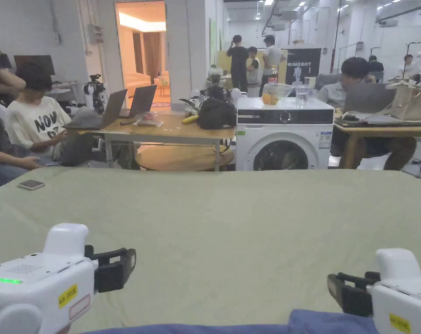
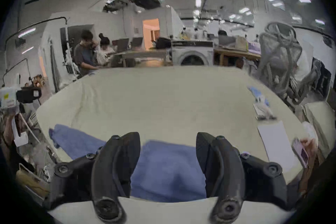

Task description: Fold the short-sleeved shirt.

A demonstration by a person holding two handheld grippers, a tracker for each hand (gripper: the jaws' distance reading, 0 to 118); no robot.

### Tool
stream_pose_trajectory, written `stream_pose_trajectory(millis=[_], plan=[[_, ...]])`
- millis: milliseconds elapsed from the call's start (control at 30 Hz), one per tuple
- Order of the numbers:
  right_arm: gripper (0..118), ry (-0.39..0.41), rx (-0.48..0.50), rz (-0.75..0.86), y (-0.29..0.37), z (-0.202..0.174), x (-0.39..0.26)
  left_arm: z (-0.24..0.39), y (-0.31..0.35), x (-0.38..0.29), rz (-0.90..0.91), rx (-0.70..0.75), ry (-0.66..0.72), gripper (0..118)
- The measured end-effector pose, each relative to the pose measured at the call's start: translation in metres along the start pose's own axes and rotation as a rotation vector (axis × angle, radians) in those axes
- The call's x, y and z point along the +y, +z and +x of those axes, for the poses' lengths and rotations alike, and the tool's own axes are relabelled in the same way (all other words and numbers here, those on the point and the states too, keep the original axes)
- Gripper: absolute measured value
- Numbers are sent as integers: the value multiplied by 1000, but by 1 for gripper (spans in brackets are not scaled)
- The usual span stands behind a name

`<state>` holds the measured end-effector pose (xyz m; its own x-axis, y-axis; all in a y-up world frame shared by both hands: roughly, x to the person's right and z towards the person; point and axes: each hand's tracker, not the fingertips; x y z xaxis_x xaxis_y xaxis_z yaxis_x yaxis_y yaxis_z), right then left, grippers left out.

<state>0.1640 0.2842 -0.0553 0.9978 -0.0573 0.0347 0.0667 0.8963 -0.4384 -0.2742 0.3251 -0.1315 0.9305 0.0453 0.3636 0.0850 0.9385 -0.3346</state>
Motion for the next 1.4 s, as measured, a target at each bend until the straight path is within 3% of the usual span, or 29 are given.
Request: stream_pose_trajectory(millis=[100, 133, 167, 200, 400, 533, 567, 633, 667, 800, 900, 1000, 1033, 1100, 1167, 1267, 1400], plan=[[62, 10, 38, -7, -24, -24, -3, 20, -18, -4, -18, -15, 7, 61], [52, 10, 54, -13, -31, -31, -5, 25, -23, -9, -27, -34, 9, 50], [17, 4, 54, -18, -37, -36, -8, 29, -28, -13, -38, -56, 6, 24], [0, 1, 51, -19, -40, -42, -12, 34, -33, -19, -53, -55, -1, 1], [0, 3, 48, -67, -55, -55, -25, 36, -40, -37, -104, -78, 16, 0], [0, -3, 61, -75, -52, -51, -25, -5, -27, -32, -76, -122, 219, 0], [0, -7, 74, -75, -50, -49, -26, -22, -23, -33, -81, -151, 267, 24], [0, -14, 97, -70, -42, -45, -28, -55, -15, -39, -123, -187, 346, 84], [0, -16, 99, -70, -39, -44, -31, -75, -10, -48, -150, -166, 379, 94], [0, -53, 140, -87, -32, -40, -42, -143, -1, -98, -240, -64, 579, 94], [0, -78, 162, -107, -33, -40, -47, -171, -8, -137, -280, -57, 801, 94], [0, -104, 181, -130, -36, -39, -50, -173, -29, -164, -309, -113, 912, 90], [0, -109, 185, -136, -37, -39, -50, -168, -39, -171, -328, -134, 941, 85], [0, -111, 183, -143, -36, -39, -51, -163, -54, -181, -328, -171, 996, 62], [0, -117, 184, -144, -31, -38, -52, -158, -67, -189, -326, -205, 1113, 24], [0, -124, 172, -147, -28, -33, -54, -149, -72, -191, -299, -221, 1145, 8], [0, -131, 158, -153, -26, -25, -53, -166, -40, -159, -88, -166, 1122, 6]])
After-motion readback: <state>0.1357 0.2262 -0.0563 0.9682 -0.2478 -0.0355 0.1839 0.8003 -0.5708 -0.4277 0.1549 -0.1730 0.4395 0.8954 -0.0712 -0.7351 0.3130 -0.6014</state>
